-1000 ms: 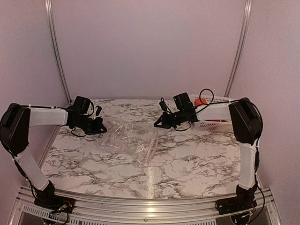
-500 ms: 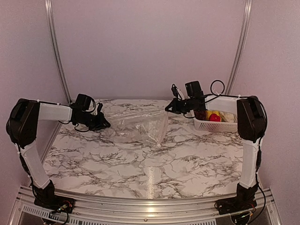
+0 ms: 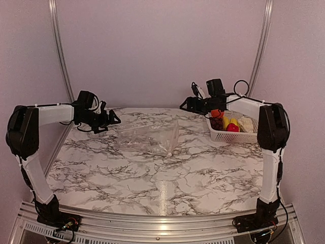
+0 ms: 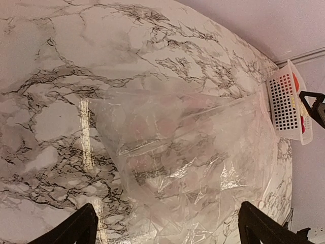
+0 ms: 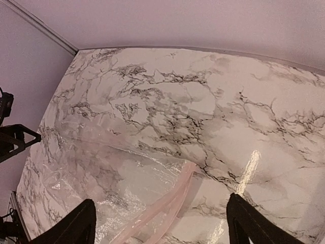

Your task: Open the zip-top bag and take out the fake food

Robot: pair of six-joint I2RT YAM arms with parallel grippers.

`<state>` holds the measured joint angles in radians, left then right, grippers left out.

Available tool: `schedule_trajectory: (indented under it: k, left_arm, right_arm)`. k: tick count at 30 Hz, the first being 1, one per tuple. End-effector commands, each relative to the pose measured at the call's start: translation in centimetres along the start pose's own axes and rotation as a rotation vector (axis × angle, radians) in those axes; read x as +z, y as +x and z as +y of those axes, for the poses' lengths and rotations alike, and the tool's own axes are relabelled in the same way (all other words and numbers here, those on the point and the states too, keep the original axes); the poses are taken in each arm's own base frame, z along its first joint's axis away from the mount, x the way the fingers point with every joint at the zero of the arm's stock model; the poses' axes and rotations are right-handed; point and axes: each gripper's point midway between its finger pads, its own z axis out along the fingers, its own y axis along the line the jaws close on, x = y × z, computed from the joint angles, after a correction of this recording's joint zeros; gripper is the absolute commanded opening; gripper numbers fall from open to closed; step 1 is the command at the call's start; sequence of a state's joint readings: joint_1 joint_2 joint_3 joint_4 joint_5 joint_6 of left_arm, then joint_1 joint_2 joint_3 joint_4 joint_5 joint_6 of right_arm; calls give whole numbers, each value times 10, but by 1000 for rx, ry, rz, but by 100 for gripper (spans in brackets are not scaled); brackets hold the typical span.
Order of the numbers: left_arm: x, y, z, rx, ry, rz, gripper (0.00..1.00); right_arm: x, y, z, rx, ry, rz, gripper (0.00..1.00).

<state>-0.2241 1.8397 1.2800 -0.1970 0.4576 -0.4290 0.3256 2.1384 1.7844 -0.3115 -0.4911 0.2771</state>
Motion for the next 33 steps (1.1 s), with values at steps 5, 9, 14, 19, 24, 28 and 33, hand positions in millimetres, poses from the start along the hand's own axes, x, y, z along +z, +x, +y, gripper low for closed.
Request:
schedule_trajectory:
  k: [5, 9, 14, 19, 24, 28, 33]
  left_arm:
    - [-87, -51, -42, 165, -56, -162, 99]
    - [-121, -54, -48, 205, -108, -230, 99]
    - [-154, -37, -38, 193, -189, -286, 99]
    - [-170, -3, -20, 167, -233, -314, 99]
    - [-172, 36, 4, 125, -258, -323, 99]
    - [-164, 64, 31, 74, -320, -289, 99]
    - [-168, 73, 34, 38, -286, -369, 99]
  right_arm:
    - [-88, -56, 62, -135, -61, -164, 98]
    - [-120, -48, 80, -165, -74, -202, 99]
    - [-158, -24, 94, -182, -87, -253, 99]
    - [-192, 16, 95, -173, -61, -293, 99]
    - [-208, 65, 84, -161, -17, -283, 99]
    - [-213, 106, 73, -119, -6, -274, 99]
    - [-221, 126, 68, -97, 0, -302, 99]
